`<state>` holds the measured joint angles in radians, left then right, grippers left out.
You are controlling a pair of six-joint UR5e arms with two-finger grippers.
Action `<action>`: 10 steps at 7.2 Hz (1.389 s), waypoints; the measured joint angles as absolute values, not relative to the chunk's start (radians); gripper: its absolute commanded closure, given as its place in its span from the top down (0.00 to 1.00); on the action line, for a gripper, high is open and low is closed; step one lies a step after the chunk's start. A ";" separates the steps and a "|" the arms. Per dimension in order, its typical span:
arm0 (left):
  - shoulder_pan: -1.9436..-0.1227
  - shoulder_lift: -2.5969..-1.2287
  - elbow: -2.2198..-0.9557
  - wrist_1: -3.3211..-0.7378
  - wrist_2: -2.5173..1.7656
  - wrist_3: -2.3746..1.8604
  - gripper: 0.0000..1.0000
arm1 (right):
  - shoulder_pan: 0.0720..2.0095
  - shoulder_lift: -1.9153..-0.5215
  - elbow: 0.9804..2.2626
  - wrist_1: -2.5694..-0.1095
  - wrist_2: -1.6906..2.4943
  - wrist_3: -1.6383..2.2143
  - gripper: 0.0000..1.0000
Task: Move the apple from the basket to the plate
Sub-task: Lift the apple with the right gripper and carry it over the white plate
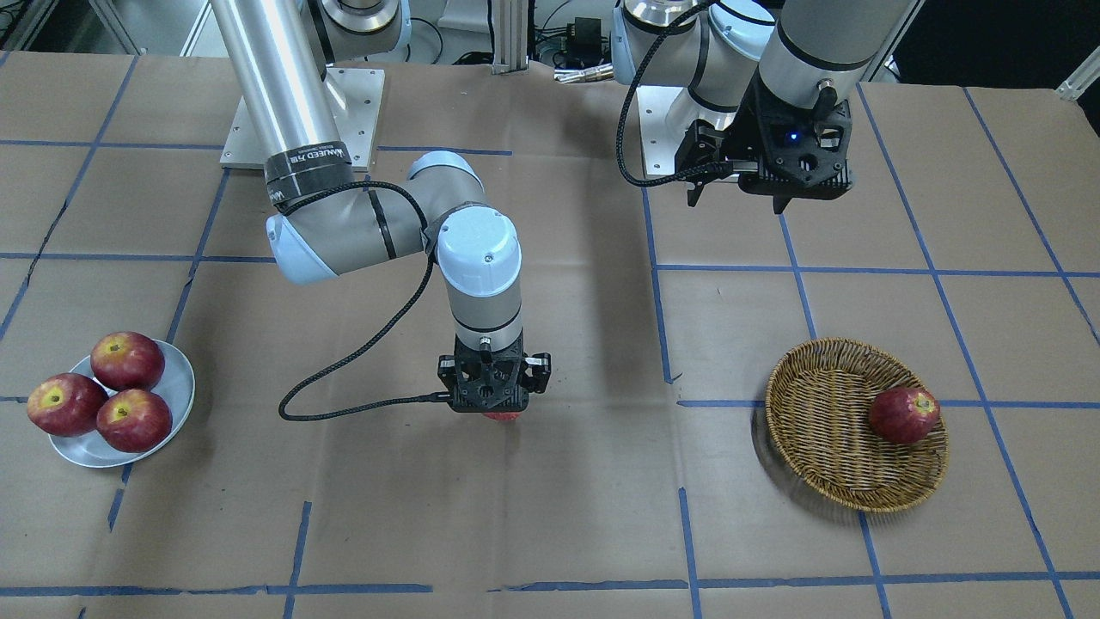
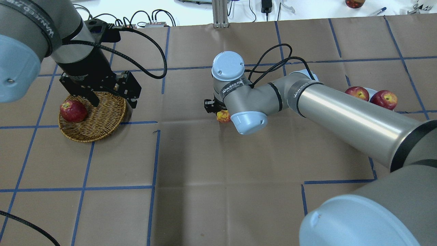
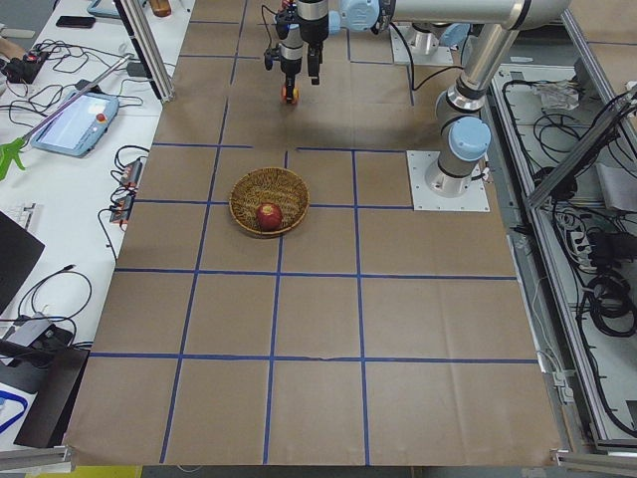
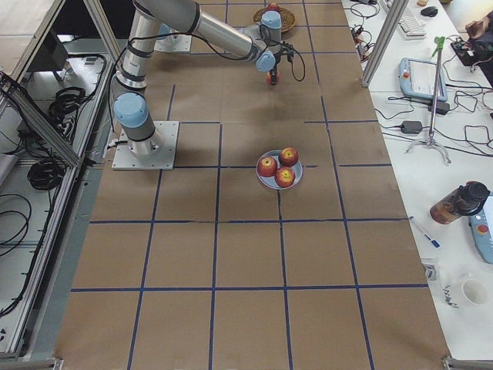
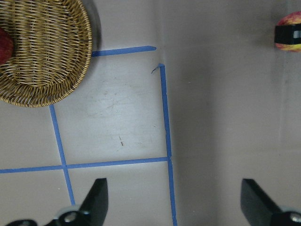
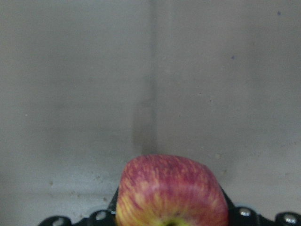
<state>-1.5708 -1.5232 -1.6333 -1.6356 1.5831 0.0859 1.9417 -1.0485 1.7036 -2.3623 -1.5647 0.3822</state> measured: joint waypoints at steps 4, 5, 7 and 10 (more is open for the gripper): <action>-1.570 -1.523 -1.635 -1.625 1.583 0.088 0.99 | 1.771 -1.200 1.669 -2.137 -1.559 0.241 0.56; -1.570 -1.523 -1.635 -1.624 1.584 0.089 0.99 | 1.691 -1.240 1.673 -2.077 -1.561 0.129 0.56; -1.570 -1.523 -1.636 -1.623 1.583 0.089 0.99 | 1.506 -1.295 1.684 -1.997 -1.564 -0.145 0.55; -1.569 -1.524 -1.638 -1.623 1.583 0.090 0.99 | 1.251 -1.310 1.725 -1.984 -1.552 -0.533 0.55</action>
<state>-1.5693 -1.5243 -1.6376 -1.6229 1.5834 0.0904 1.2507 -1.3105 1.7254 -1.9839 -1.5519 -0.5329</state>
